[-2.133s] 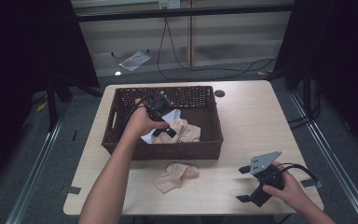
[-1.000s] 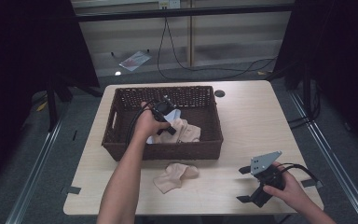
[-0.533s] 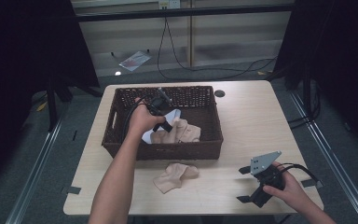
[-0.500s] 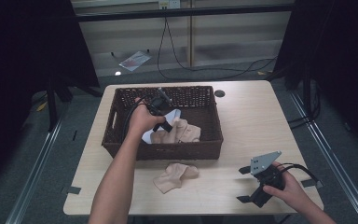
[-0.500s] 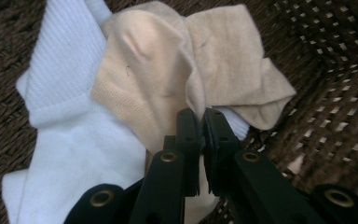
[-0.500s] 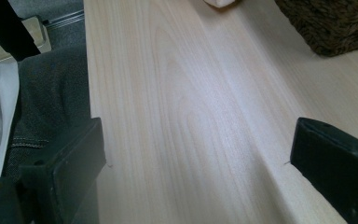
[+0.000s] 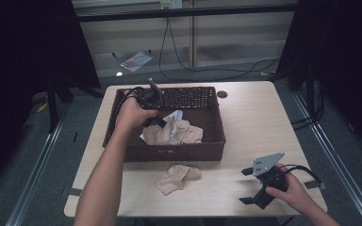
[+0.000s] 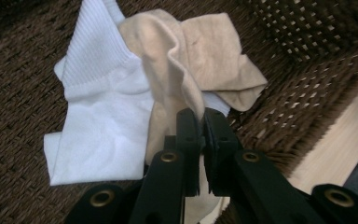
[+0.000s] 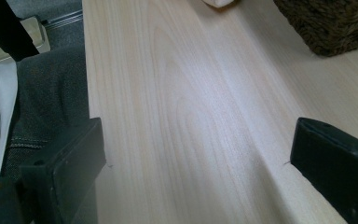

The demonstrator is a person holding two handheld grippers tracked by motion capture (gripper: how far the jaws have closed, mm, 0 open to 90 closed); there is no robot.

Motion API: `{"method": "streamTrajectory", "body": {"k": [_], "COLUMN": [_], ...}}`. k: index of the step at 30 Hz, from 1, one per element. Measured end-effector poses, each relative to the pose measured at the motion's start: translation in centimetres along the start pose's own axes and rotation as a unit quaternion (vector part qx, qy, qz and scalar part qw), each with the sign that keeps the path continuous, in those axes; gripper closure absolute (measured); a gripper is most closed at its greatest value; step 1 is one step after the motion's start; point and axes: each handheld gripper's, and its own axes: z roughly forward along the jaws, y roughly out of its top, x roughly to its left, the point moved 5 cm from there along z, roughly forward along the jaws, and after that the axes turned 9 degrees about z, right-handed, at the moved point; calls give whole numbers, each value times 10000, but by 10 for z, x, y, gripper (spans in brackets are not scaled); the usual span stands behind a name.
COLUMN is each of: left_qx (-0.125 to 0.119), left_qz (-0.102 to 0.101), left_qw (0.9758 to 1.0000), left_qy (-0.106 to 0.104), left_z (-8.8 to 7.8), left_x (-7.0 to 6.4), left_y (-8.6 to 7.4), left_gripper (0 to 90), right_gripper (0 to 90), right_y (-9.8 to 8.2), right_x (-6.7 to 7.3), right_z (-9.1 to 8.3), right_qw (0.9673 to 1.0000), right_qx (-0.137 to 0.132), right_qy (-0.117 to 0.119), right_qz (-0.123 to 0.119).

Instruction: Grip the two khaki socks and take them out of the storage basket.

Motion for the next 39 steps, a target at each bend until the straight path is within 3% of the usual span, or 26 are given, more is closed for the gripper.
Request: {"method": "streamTrajectory", "body": {"k": [10,13,27,39], "left_qx": [39,101,60,72], "left_qz": [-73,28,84,395], "left_qw": [10000,9999,9998,9988], "left_qy": [-44,-33,-140,-290], "left_z": [-24,-28,-51,-64], "left_x": [-13,-16,-31,-54], "left_y": [7,8,12,18], "left_gripper": [861,861,860,858], "right_gripper": [28,28,28,28], "right_y": [0,0,0,0], "right_x": [-1,-1,-1,-1], "right_z": [1,1,1,2], "right_qw": [10000,10000,10000,10000], "right_qx": [-13,-9,-3,-4], "right_qy": [-20,-8,1,16], "right_qz": [-37,-37,-22,-37]}}
